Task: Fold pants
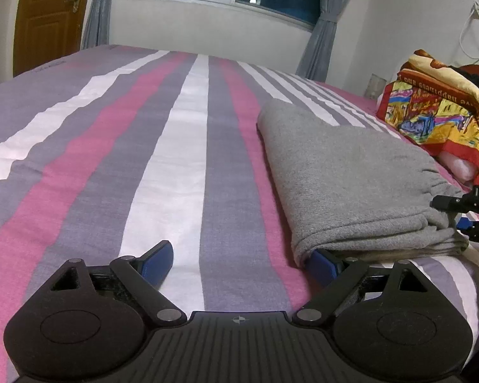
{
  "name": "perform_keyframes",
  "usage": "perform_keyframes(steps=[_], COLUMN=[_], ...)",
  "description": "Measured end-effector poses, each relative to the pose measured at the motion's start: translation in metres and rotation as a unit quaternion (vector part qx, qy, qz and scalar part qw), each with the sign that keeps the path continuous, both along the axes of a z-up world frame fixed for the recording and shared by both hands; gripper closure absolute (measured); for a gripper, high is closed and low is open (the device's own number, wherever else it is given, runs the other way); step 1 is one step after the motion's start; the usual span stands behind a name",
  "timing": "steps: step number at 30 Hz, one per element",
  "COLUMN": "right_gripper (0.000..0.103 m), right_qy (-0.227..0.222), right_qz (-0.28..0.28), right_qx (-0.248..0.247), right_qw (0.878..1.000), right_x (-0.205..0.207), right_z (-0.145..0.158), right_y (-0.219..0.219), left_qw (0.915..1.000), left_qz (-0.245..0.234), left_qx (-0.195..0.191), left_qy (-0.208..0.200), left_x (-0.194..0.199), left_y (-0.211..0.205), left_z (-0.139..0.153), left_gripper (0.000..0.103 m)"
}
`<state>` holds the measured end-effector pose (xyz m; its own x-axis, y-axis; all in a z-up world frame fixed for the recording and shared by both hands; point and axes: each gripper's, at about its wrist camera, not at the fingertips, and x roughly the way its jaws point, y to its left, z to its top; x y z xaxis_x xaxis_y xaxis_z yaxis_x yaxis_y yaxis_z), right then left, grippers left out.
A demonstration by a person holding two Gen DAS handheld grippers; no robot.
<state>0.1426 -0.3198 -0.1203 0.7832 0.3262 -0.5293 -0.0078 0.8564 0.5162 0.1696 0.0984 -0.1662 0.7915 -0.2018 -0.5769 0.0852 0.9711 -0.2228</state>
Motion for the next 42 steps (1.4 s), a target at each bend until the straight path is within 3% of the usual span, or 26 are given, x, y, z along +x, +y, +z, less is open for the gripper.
perform_keyframes(steps=[4, 5, 7, 8, 11, 15, 18, 24, 26, 30, 32, 34, 35, 38, 41, 42], right_gripper=[0.058, 0.053, 0.026, 0.023, 0.030, 0.038, 0.042, 0.053, 0.059, 0.087, 0.087, 0.088, 0.088, 0.087, 0.082, 0.075], right_qy=[0.002, 0.003, -0.002, -0.015, -0.023, -0.058, -0.086, -0.024, -0.016, -0.031, -0.085, -0.108, -0.103, -0.012, -0.014, -0.022], right_qz=[-0.001, 0.000, -0.009, -0.013, -0.021, -0.061, -0.046, -0.018, -0.010, 0.004, 0.003, -0.006, -0.009, -0.032, -0.040, -0.039], right_qx=[0.000, 0.004, 0.005, -0.001, -0.011, -0.004, -0.011, -0.024, -0.018, -0.003, 0.019, 0.024, 0.021, 0.023, 0.050, 0.046], right_qw=[1.000, 1.000, 1.000, 1.000, 0.999, 0.996, 0.995, 0.999, 1.000, 0.999, 0.996, 0.994, 0.994, 0.999, 0.998, 0.998], right_x=[0.000, 0.001, 0.003, -0.002, -0.011, -0.033, -0.044, -0.009, 0.002, 0.009, -0.005, -0.017, -0.016, 0.002, -0.003, -0.008], right_z=[0.002, 0.004, 0.007, 0.011, 0.016, 0.025, 0.032, 0.024, 0.023, 0.033, 0.048, 0.053, 0.048, 0.010, 0.009, 0.014], right_y=[0.002, 0.001, 0.001, 0.002, 0.002, -0.003, 0.003, 0.016, 0.018, 0.016, 0.009, 0.004, 0.002, -0.006, -0.009, -0.007], left_qw=[1.0000, 0.9999, 0.9995, 0.9990, 0.9989, 0.9998, 0.9999, 0.9999, 0.9999, 0.9997, 0.9996, 0.9996, 0.9996, 0.9998, 0.9998, 0.9998], left_qz=[0.001, 0.000, -0.011, -0.020, -0.016, 0.004, 0.003, 0.003, 0.004, 0.004, 0.004, 0.002, 0.001, -0.003, -0.001, -0.001], left_qx=[0.005, 0.010, 0.023, 0.025, 0.039, -0.017, -0.007, -0.010, -0.010, -0.015, -0.018, -0.022, -0.021, -0.016, -0.015, -0.015], left_qy=[0.000, -0.003, -0.020, -0.030, -0.023, -0.012, -0.011, -0.009, -0.010, -0.018, -0.019, -0.018, -0.017, -0.014, -0.010, -0.009], left_x=[0.000, -0.001, -0.006, -0.009, -0.007, -0.002, -0.002, -0.002, -0.002, -0.003, -0.003, -0.002, -0.002, -0.001, 0.000, 0.001], left_y=[-0.001, -0.002, -0.008, -0.011, -0.016, 0.001, -0.002, -0.002, -0.002, 0.000, 0.001, 0.001, 0.001, -0.001, 0.000, 0.000], left_z=[0.001, 0.002, 0.005, 0.008, 0.006, 0.003, 0.002, 0.000, 0.000, 0.001, 0.001, 0.000, 0.000, 0.000, -0.001, -0.001], left_gripper=[0.014, 0.014, 0.014, 0.014, 0.014, 0.014, 0.014, 0.014, 0.014, 0.014, 0.014, 0.014, 0.014, 0.014, 0.014, 0.014])
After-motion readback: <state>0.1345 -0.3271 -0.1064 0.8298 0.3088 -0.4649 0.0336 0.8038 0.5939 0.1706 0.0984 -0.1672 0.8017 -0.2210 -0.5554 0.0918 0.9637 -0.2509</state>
